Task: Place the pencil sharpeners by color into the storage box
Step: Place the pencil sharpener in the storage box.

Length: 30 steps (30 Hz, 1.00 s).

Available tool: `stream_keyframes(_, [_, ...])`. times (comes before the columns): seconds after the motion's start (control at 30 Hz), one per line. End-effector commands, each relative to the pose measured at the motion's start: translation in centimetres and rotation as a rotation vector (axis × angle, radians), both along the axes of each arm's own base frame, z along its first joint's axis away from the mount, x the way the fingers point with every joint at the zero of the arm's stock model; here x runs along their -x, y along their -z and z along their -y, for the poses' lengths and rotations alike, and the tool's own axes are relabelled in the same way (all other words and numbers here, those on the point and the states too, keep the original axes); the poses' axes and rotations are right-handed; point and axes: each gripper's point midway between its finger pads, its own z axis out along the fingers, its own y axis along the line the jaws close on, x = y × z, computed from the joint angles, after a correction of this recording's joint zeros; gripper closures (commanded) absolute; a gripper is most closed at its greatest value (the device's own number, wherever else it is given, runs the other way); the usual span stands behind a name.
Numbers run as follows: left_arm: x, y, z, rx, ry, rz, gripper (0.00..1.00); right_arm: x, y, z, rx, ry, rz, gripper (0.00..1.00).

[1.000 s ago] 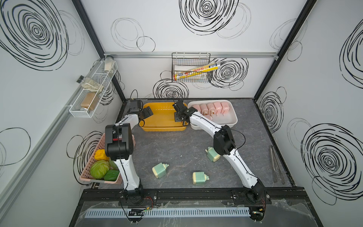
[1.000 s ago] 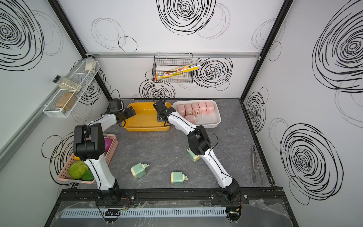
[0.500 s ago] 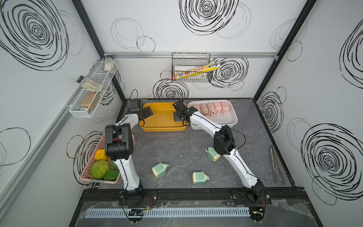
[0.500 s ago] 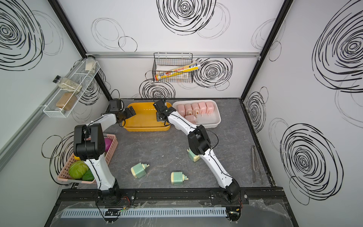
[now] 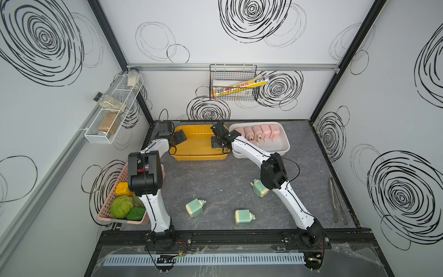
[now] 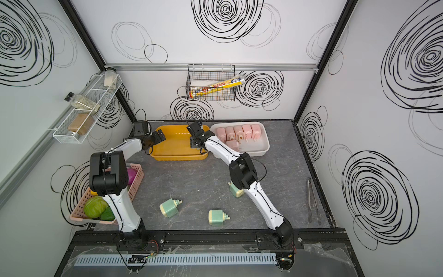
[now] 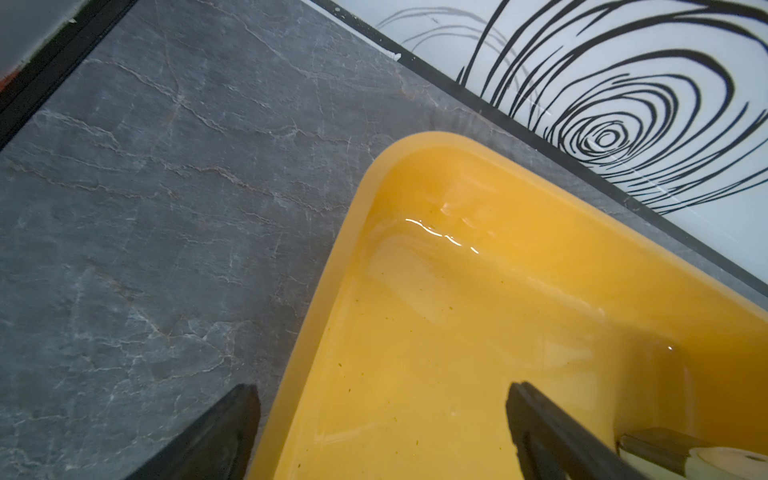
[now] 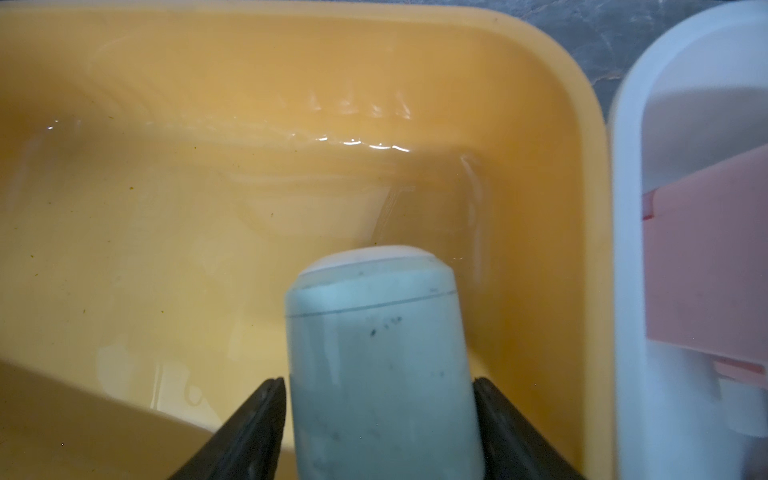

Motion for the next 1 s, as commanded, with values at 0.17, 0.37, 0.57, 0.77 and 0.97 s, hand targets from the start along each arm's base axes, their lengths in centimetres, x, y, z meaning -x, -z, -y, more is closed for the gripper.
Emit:
stream_keyframes(0.17, [-0.8,-2.8,1.4,-0.001,0.048,0.070,0.01,0.7,-4.8,-1.4,-0.080,-0.011,0.045,0.25])
stream_keyframes(0.37, [-0.6,-3.0,1.2,-0.015,0.041,0.066,0.01,1.1,-6.5,-0.5,-0.061,-0.007,0.056,0.23])
stream_keyframes(0.57, [0.3,-4.8,0.6,-0.051,0.018,0.086,0.01,2.6,-10.4,-0.2,-0.095,-0.042,0.098,0.15])
stream_keyframes(0.77, [1.9,-7.6,0.1,-0.088,-0.017,0.117,0.01,4.8,-14.5,0.8,-0.167,-0.086,0.145,0.00])
stream_keyframes(0.97, [4.6,-11.3,1.4,-0.068,-0.017,0.218,0.01,8.2,-17.7,3.7,-0.228,-0.108,0.213,0.00])
